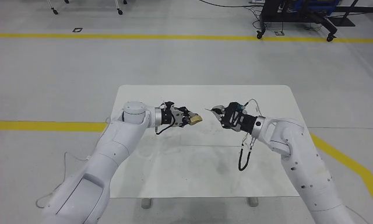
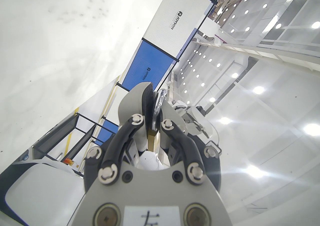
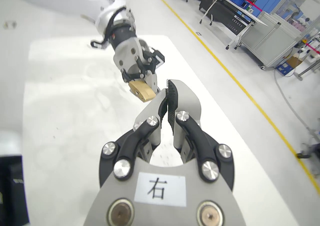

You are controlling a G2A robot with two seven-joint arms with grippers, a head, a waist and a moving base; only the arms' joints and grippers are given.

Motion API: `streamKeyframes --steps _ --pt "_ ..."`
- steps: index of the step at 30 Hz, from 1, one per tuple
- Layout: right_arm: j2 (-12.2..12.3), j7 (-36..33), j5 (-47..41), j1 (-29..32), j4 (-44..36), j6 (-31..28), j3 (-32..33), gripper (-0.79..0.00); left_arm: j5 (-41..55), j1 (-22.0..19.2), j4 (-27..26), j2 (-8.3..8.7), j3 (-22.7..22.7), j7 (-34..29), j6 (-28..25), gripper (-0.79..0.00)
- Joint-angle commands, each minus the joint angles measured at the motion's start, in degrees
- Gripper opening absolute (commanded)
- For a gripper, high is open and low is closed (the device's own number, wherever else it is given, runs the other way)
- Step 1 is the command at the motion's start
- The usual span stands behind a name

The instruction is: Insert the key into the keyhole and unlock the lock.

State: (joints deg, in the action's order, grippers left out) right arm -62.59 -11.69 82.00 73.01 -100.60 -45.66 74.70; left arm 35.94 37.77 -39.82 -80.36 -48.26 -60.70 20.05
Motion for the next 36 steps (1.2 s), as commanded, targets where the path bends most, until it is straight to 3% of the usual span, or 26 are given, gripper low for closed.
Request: streamKeyframes --steps 1,8,13,25,36 --pt "0.44 -1.19 8.31 0.03 -3.22 -2.67 -0.87 -0.785 -0.15 0.36 -0.67 0.15 -0.3 0.54 0.5 -0.785" --pt "1.39 -0.7 22.29 1.93 -9.27 -4.35 -3.51 -0.785 -0.73 0.98 -1.86 0.49 -1.07 2.76 2.79 -0.785" --pt "0.92 -7.19 28.94 1.88 -11.5 -1.88 -9.31 -0.785 -0.93 0.98 -1.51 0.36 -0.73 4.09 7.33 -0.785" --pt "-0.57 -15.96 30.47 -0.92 -11.07 0.23 -16.12 -0.785 -1.69 0.94 -1.51 0.12 -0.31 4.68 8.84 -0.785" --pt "-1.22 -18.37 30.0 -2.51 -10.25 -0.13 -17.78 -0.785 -1.9 0.81 -1.1 -0.13 -0.14 5.02 9.44 -0.785"
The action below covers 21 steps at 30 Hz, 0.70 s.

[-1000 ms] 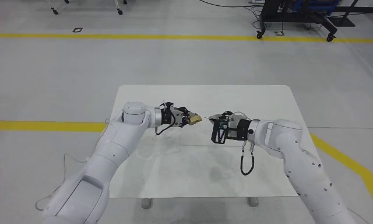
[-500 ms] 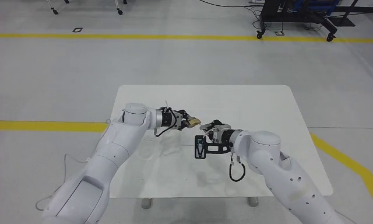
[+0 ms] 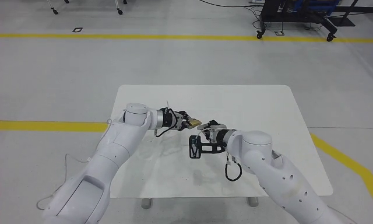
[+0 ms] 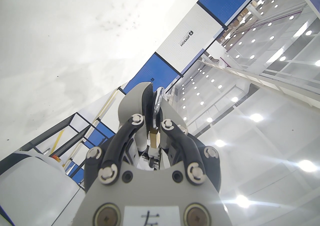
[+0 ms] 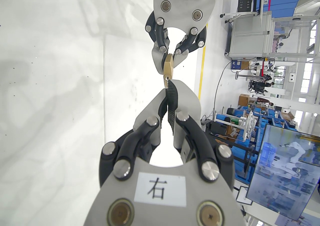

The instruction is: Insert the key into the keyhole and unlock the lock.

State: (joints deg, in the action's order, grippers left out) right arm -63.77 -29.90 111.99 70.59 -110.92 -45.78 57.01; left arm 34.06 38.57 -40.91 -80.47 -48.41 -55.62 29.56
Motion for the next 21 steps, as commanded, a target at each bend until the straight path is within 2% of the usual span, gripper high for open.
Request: streamKeyframes --steps 1,21 --pt "-0.09 -0.25 -0.05 -0.18 0.18 0.02 -0.17 -0.785 -0.03 -0.01 0.03 -0.03 0.01 -0.17 -0.13 -0.785" --pt "-1.1 -2.11 1.98 -2.32 1.19 0.02 -3.51 -0.785 -0.56 -0.28 0.64 -0.23 0.0 -1.35 -0.73 -0.785"
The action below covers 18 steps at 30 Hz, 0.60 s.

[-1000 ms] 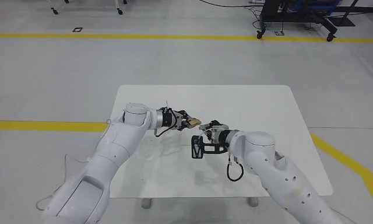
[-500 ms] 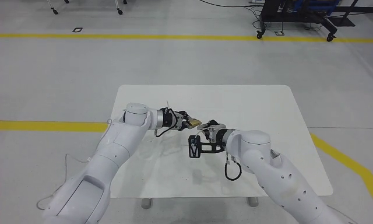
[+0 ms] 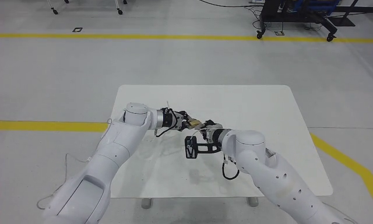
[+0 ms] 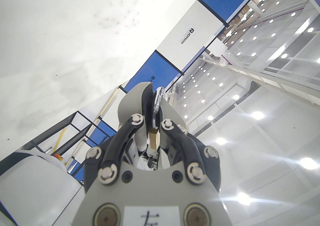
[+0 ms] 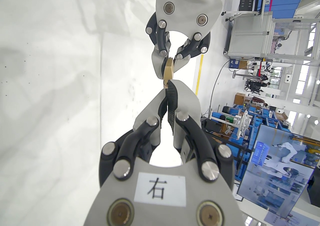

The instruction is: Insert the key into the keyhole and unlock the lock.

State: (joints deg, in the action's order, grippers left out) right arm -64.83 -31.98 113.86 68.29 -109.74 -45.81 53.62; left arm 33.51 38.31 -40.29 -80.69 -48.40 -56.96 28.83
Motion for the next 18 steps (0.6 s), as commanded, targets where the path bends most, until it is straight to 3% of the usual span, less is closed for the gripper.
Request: streamKeyframes --steps 1,14,15,17,18 --pt "-0.09 -0.08 0.23 -0.09 0.12 0.06 -0.26 -0.785 0.03 0.0 0.04 -0.02 -0.02 -0.11 0.02 -0.785" --pt "-1.11 -1.05 -0.43 -1.9 3.14 1.33 -1.66 -0.785 0.19 -0.07 0.28 -0.12 -0.21 -1.03 -0.04 -0.785" --pt "-1.17 -1.04 -0.84 -1.94 3.19 1.46 -1.51 -0.57 0.28 -0.06 0.29 -0.12 -0.26 -1.09 -0.07 -0.785" --pt "-1.22 -1.08 -1.55 -1.91 3.13 1.38 -1.12 -0.425 0.32 -0.06 0.3 -0.13 -0.3 -1.16 -0.07 -0.785" --pt "-1.22 -0.98 -1.98 -1.82 2.95 1.34 -0.84 -0.305 0.36 -0.06 0.31 -0.14 -0.34 -1.22 -0.07 -0.785"
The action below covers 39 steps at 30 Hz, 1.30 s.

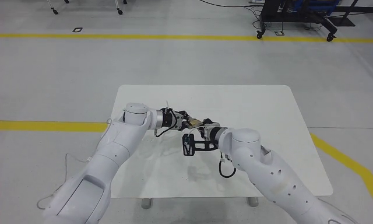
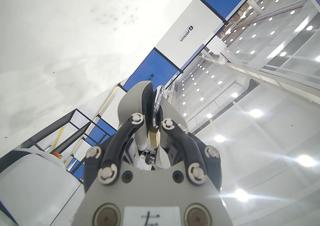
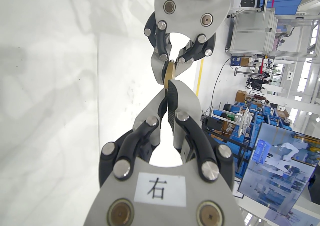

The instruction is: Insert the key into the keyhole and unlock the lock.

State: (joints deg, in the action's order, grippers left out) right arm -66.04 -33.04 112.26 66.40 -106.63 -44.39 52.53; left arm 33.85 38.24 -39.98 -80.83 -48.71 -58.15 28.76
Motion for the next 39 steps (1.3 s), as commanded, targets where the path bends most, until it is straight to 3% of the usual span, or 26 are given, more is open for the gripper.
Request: streamKeyframes --steps 1,9,17,19,22,23,25,26,27,32,39 --pt "0.02 0.22 -0.82 0.22 -0.36 -0.14 0.61 0.0 0.06 0.01 0.02 0.0 -0.07 -0.02 -0.04 -0.785" --pt "0.45 4.03 -5.71 1.75 -2.55 -0.95 4.16 0.0 0.82 0.01 -0.29 0.03 -0.78 -0.54 -1.6 -0.785" --pt "0.45 4.03 -5.71 1.75 -2.55 -0.95 4.16 0.0 2.54 0.81 -2.24 0.37 -3.32 0.52 -9.6 -0.785" --pt "0.45 6.41 -7.46 2.86 -2.11 3.73 6.08 0.0 3.43 1.28 -2.84 0.56 -4.36 0.58 -11.93 -0.785" --pt "0.71 15.88 -12.04 5.61 -0.6 9.18 9.71 0.0 3.55 2.08 -4.12 0.88 -5.5 0.96 -15.06 -0.785" --pt "0.81 18.09 -12.08 6.54 -0.16 11.28 10.65 -0.163 3.75 2.36 -4.53 0.96 -5.84 1.04 -15.62 -0.785" --pt "0.93 23.15 -12.45 8.66 0.2 14.98 11.79 -0.283 3.66 2.9 -5.36 1.11 -6.23 1.19 -16.52 -0.785" --pt "0.99 25.27 -12.7 9.55 0.61 16.26 12.26 -0.397 3.64 3.12 -5.67 1.17 -6.39 1.27 -16.56 -0.785" --pt "1.05 26.49 -12.63 10.15 1.02 17.07 12.64 -0.434 3.61 3.31 -6.03 1.23 -6.54 1.34 -16.66 -0.785" --pt "0.78 28.48 -14.6 10.11 3.94 18.8 12.41 -0.499 3.39 4.16 -7.42 1.48 -7.24 1.77 -17.26 -0.785" --pt "0.15 28.01 -14.16 8.89 5.56 22.6 10.7 -0.52 2.43 4.65 -8.33 1.7 -7.36 1.85 -15.85 -0.785"
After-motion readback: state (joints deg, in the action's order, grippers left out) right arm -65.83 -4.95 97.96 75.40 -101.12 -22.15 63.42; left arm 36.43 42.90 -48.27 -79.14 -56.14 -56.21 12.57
